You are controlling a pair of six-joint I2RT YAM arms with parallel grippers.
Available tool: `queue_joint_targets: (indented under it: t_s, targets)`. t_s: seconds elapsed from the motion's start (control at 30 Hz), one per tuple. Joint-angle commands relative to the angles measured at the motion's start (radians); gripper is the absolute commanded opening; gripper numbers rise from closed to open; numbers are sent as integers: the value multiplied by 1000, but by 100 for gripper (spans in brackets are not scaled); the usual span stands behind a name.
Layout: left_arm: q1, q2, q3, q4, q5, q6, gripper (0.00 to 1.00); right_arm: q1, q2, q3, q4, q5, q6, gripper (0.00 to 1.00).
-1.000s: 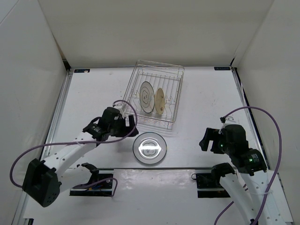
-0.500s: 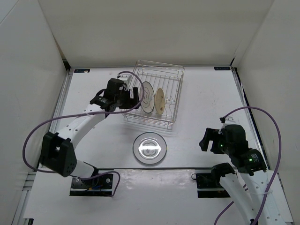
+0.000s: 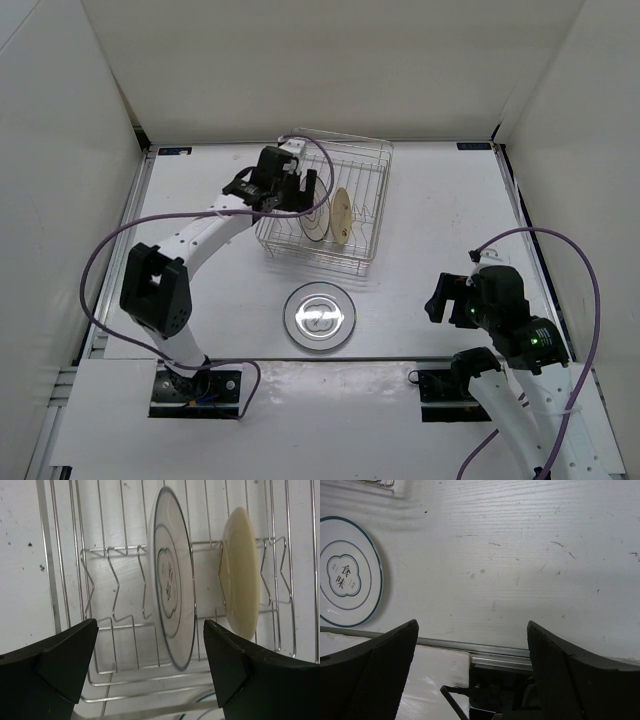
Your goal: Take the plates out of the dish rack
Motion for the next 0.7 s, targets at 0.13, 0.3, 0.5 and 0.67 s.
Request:
queue_joint_targets:
  t_s: [0.13, 0.3, 0.5, 0.67]
  targets:
    - [-89, 128, 165, -32, -204, 127, 97, -4, -8, -4, 34, -9, -2, 90]
    - [-93, 173, 200, -50, -213, 130, 85, -3, -13, -5, 32, -8, -2, 90]
    - [-94, 181, 165, -29, -224, 136, 65, -4, -17, -7, 32, -9, 1, 90]
    - [-111, 178, 165, -21, -279, 167, 46, 0, -28, -8, 34, -8, -2, 90]
